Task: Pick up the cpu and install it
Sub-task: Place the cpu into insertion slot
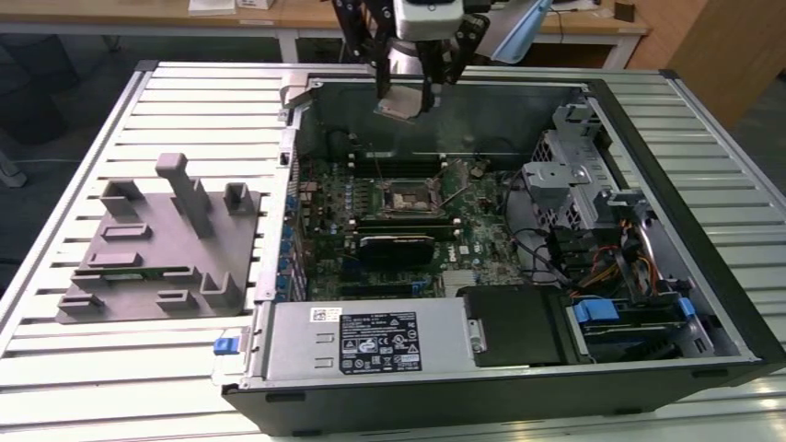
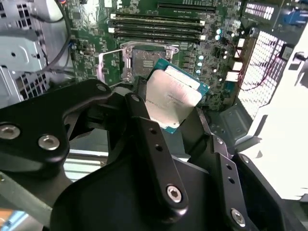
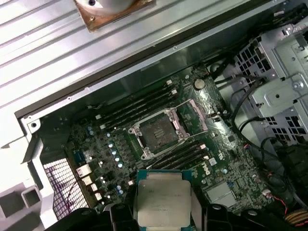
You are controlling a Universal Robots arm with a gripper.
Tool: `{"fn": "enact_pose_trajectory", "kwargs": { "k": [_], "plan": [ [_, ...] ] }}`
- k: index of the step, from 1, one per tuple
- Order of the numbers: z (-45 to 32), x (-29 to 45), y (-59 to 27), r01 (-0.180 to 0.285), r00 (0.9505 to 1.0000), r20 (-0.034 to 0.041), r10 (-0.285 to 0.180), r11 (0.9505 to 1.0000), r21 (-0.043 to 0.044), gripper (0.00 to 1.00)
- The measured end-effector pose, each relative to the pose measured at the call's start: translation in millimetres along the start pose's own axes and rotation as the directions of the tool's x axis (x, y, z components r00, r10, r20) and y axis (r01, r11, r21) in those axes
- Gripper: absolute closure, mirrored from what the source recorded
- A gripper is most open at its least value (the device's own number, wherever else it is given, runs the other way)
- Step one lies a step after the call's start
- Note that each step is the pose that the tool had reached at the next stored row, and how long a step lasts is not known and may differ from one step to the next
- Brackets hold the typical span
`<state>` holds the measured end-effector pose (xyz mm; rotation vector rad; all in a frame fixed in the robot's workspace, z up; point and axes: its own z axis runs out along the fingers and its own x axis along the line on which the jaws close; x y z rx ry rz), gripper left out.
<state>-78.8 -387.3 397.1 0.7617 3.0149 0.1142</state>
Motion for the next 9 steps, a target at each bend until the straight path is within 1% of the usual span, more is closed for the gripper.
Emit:
{"fn": "enact_pose_trajectory", "kwargs": {
  "k": [5,7,9],
  "plan": [
    [0.8,0.1,0.1,-0.057,0.9984,0.0045,0.057,0.9984,0.0006,0.47],
    [1.2,0.2,0.2,-0.08,0.9967,0.0067,0.08,0.9968,0.0011,0.47],
    [1.7,0.2,0.3,-0.108,0.9941,0.009,0.108,0.9941,0.0013,0.47]
  ]
}}
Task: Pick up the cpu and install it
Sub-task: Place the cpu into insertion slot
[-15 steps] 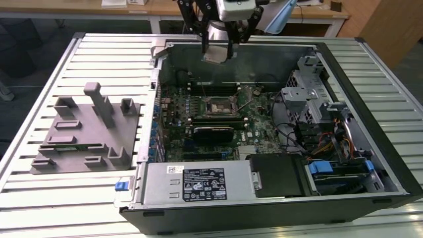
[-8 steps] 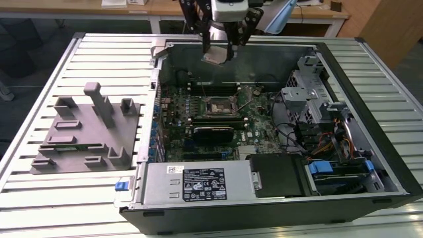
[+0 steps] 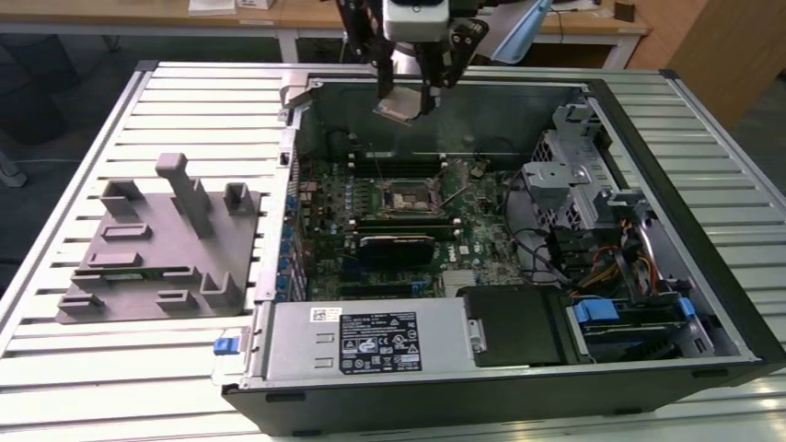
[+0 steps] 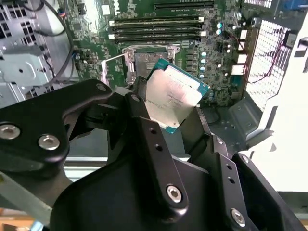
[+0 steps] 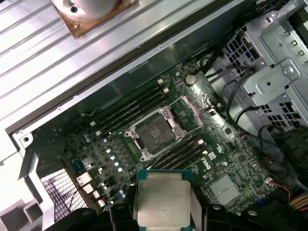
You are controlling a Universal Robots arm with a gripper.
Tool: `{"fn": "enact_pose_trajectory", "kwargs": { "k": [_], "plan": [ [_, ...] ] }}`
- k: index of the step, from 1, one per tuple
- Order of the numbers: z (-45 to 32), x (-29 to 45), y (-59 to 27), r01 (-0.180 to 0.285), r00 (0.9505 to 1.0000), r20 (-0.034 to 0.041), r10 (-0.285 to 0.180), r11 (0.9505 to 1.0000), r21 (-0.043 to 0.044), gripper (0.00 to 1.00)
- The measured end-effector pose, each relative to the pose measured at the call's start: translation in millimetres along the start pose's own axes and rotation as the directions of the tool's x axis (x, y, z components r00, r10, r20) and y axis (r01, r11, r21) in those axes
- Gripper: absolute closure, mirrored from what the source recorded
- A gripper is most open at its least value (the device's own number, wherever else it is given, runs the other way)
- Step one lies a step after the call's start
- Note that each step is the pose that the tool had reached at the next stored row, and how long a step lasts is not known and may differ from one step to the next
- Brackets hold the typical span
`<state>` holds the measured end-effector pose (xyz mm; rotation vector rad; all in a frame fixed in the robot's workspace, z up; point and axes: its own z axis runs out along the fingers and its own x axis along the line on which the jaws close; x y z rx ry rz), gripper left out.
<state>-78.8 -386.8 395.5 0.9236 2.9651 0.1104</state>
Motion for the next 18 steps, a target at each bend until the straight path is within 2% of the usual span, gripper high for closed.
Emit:
{"fn": "enact_pose_trajectory", "kwargs": {
  "k": [5,9,13,18],
  "plan": [
    [1.4,0.1,0.0,-0.082,0.9966,0.0064,0.082,0.9967,0.0007,0.47],
    [3.0,0.1,-0.1,-0.151,0.9884,0.012,0.151,0.9885,0.0009,0.47],
    [6.3,0.1,-0.4,-0.222,0.975,0.0177,0.222,0.9751,0.0008,0.47],
    [10.4,0.2,-0.7,-0.31,0.9504,0.0248,0.31,0.9507,-0.0002,0.47]
  ]
}}
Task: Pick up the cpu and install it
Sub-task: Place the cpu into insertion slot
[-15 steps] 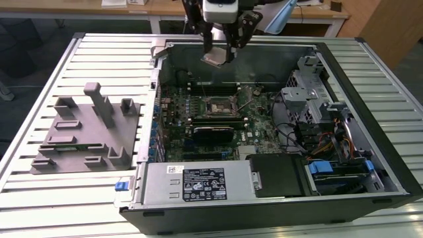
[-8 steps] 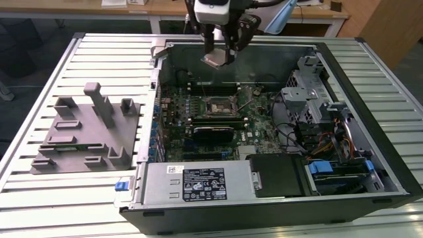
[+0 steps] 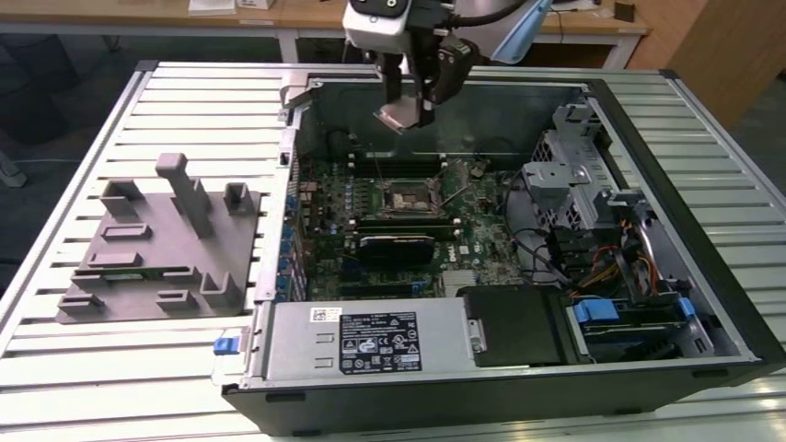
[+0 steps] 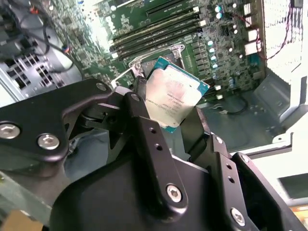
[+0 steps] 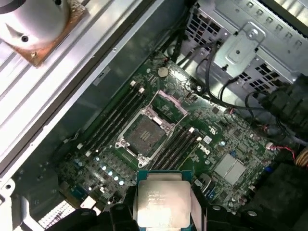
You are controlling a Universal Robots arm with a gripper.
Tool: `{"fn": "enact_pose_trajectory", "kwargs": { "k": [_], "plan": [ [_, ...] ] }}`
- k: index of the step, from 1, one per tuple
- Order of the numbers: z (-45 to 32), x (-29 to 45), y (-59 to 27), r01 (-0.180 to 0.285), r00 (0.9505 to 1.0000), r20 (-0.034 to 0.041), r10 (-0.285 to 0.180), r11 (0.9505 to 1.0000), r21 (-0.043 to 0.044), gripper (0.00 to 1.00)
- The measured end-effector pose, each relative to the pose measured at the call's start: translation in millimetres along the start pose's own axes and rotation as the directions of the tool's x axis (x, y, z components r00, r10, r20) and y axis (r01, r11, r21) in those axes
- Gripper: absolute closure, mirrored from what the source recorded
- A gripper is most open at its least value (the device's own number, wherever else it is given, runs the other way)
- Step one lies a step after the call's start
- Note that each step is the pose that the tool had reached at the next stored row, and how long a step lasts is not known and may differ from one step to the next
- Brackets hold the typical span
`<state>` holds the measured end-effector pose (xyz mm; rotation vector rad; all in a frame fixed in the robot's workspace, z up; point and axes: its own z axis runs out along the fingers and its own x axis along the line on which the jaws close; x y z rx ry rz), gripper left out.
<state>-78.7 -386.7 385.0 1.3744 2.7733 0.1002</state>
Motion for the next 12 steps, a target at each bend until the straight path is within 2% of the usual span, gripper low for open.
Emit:
{"fn": "enact_pose_trajectory", "kwargs": {
  "k": [3,6,9,12],
  "plan": [
    [1.9,0.0,-0.2,-0.054,0.9985,0.0042,0.054,0.9985,0.0005,0.47],
    [3.9,0.0,-0.3,-0.108,0.9941,0.0085,0.108,0.9941,0.0007,0.47],
    [5.8,0.1,-0.5,-0.162,0.9868,0.0128,0.162,0.9868,0.0008,0.47],
    [7.7,0.1,-0.6,-0.215,0.9766,0.017,0.215,0.9767,0.0006,0.47]
  ]
}}
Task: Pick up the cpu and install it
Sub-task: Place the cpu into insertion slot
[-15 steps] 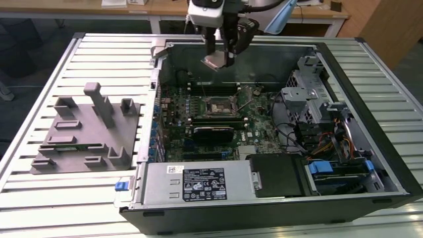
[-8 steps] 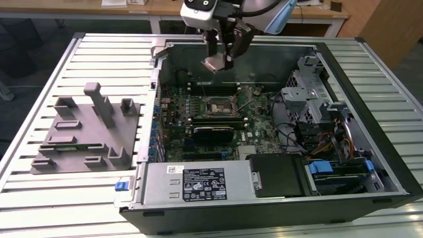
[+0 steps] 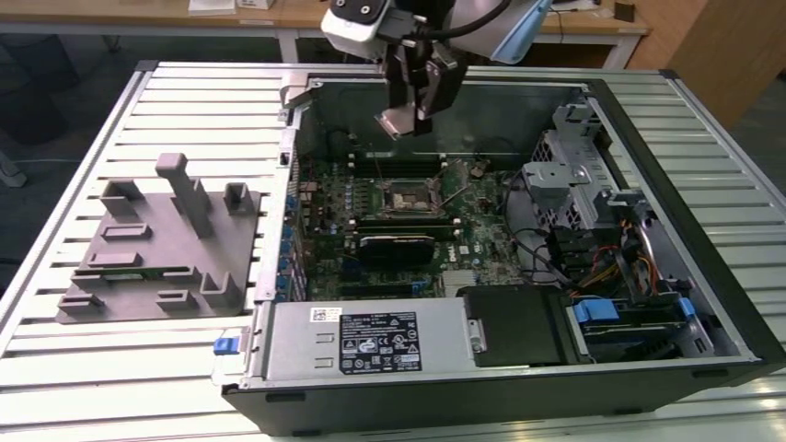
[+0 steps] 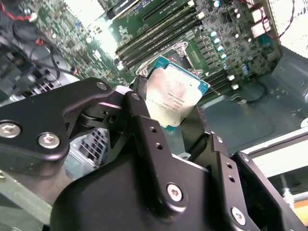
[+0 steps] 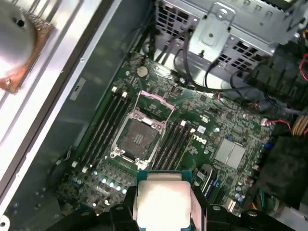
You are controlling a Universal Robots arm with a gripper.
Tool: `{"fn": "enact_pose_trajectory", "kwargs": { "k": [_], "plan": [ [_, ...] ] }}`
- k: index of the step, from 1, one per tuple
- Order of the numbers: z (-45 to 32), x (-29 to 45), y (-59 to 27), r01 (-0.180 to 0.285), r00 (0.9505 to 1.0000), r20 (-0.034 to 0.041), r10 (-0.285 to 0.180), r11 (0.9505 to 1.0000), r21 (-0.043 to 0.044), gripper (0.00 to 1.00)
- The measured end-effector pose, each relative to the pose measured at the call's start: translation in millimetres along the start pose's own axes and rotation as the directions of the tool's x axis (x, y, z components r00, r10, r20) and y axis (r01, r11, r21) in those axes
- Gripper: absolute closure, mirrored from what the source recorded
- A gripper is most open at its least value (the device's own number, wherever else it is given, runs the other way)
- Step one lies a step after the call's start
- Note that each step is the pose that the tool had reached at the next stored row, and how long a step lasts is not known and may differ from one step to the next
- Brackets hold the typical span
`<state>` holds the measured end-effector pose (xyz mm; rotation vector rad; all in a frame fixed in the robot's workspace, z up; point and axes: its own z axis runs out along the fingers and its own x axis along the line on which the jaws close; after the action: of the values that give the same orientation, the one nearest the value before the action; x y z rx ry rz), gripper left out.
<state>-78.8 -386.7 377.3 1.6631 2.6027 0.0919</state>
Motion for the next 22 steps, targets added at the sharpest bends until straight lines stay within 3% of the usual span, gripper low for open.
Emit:
{"fn": "enact_pose_trajectory", "kwargs": {
  "k": [4,7,11,17,19,22],
  "plan": [
    [2.7,0.0,-0.2,-0.074,0.9973,0.0058,0.074,0.9973,0.0006,0.47],
    [4.7,0.1,-0.4,-0.127,0.9918,0.01,0.127,0.9919,0.0008,0.47],
    [7.6,0.1,-0.6,-0.199,0.9798,0.0158,0.199,0.9799,0.0007,0.47],
    [12.3,0.4,-0.8,-0.295,0.9554,0.0234,0.294,0.9556,-0.0002,0.47],
    [14.5,1.5,-0.4,-0.307,0.9515,0.0245,0.307,0.9518,-0.0002,0.47],
    [19.7,5.1,1.6,-0.308,0.9511,0.0246,0.308,0.9514,-0.0002,0.47]
  ]
}}
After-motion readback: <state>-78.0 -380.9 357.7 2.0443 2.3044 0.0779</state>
